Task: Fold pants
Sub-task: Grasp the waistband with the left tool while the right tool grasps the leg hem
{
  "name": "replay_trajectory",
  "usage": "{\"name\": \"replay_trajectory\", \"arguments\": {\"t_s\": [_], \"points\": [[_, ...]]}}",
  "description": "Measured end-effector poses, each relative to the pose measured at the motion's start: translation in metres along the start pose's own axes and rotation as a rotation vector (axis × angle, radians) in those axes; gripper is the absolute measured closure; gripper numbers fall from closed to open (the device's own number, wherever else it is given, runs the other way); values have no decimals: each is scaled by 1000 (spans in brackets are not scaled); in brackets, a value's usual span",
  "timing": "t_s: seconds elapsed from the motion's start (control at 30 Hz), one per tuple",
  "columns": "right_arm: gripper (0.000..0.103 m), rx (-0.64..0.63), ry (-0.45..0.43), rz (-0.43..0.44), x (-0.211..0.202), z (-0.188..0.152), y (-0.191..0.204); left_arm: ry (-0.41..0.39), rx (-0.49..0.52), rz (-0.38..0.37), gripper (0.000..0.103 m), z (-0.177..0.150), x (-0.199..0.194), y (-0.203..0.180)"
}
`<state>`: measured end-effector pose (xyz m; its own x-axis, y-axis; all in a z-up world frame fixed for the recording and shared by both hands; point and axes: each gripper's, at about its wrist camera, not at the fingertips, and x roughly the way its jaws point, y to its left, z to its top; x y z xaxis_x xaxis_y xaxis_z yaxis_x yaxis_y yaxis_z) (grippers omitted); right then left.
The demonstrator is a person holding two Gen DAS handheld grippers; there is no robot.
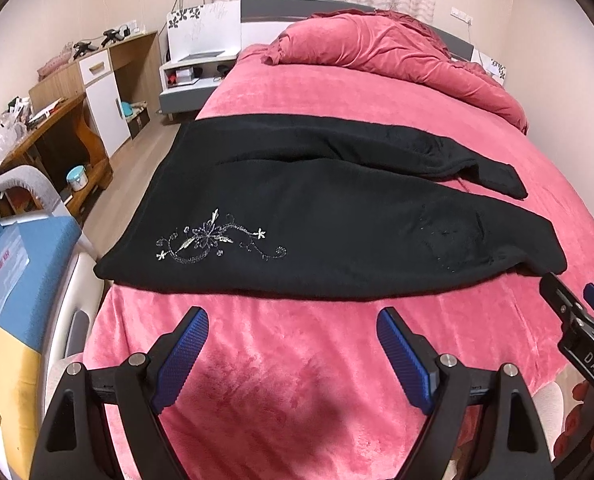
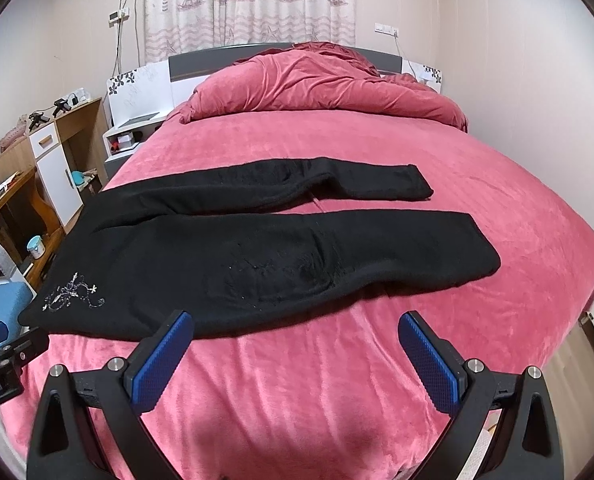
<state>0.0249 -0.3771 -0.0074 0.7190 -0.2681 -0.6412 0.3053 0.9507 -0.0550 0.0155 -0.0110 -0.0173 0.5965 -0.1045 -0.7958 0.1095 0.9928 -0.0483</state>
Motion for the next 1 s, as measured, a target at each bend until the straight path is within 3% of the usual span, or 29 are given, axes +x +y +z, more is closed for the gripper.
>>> {"name": "replay_trajectory", "arguments": {"t_s": [0.13, 0.27, 0.33, 0.5, 0.7, 0.8, 1.0], "points": [[0, -5, 22, -10, 12, -2, -6, 32, -16, -30, 15, 1, 14, 8], [0, -10, 62, -17, 30, -4, -19, 109, -77, -177, 15, 1, 34, 25], [0, -7, 81, -11, 40, -6, -29, 136, -137, -216, 15, -1, 46, 39], [0, -5, 133, 21, 61, -11, -54, 179, -139, -155, 16, -6, 71, 56], [0, 242, 273, 109, 100, -22, -113, 219, -330, -235, 30, -10, 95, 92], [0, 301, 275, 97, 111, -21, -138, 201, -370, -216, 37, -10, 101, 104], [0, 501, 217, 156, 130, -16, -197, 147, -511, -228, 45, -9, 117, 130]]}}
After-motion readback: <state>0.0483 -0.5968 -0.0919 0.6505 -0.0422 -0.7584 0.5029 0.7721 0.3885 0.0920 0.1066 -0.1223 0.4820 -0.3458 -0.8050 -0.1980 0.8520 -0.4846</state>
